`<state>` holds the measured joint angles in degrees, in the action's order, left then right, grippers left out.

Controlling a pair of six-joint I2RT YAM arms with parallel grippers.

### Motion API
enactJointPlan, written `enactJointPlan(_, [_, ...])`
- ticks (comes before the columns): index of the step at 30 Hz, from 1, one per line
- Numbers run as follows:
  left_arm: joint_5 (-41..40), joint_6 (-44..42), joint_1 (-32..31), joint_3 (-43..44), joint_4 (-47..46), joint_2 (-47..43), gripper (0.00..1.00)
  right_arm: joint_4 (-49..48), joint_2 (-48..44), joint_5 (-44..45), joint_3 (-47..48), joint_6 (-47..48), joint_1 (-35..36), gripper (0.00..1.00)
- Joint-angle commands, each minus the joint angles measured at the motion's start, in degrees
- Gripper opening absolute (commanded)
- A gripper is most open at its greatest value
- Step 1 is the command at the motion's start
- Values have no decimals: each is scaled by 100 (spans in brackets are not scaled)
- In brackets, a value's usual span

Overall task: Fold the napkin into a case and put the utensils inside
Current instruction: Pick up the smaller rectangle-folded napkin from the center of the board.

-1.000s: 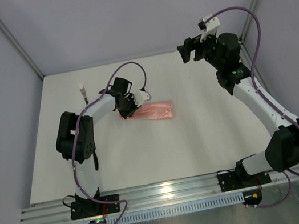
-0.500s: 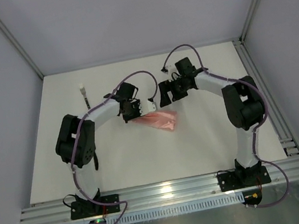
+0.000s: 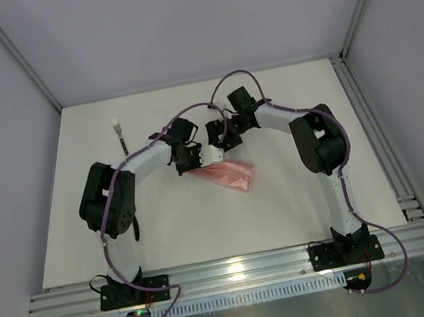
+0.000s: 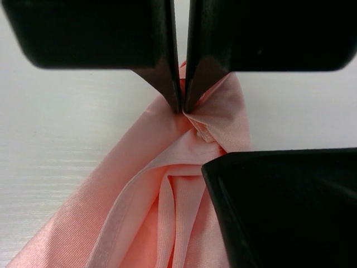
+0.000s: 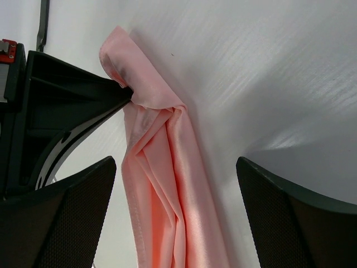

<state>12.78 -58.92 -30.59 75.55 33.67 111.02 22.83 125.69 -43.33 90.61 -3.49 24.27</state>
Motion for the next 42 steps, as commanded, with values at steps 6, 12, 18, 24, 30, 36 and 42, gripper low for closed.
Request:
enactJointPlan(6, [682, 284, -88, -479, 500, 104, 8, 39, 482, 26, -105, -644, 455, 90])
enactJointPlan(12, [507, 275, -88, -796, 255, -45, 8, -332, 764, -149, -96, -1268, 657, 84])
enactJointPlan(18, [506, 319, -88, -1007, 34, -239, 8, -769, 659, -88, -761, -1838, 728, 68])
enactJointPlan(24, [559, 232, -114, -1121, 52, -327, 8, -1683, 545, 123, -1325, -2516, 842, 48])
enactJointPlan(30, [568, 135, -167, -1279, 8, -485, 8, -2238, 518, 562, -1520, -3105, 913, 40])
enactJointPlan(36, [577, 161, -167, -1332, -71, -538, 8, -2441, 509, 562, -1432, -3185, 921, 29])
enactJointPlan(42, [542, 223, -167, -1315, -141, -503, 9, -2529, 343, 615, -1476, -3193, 956, 4])
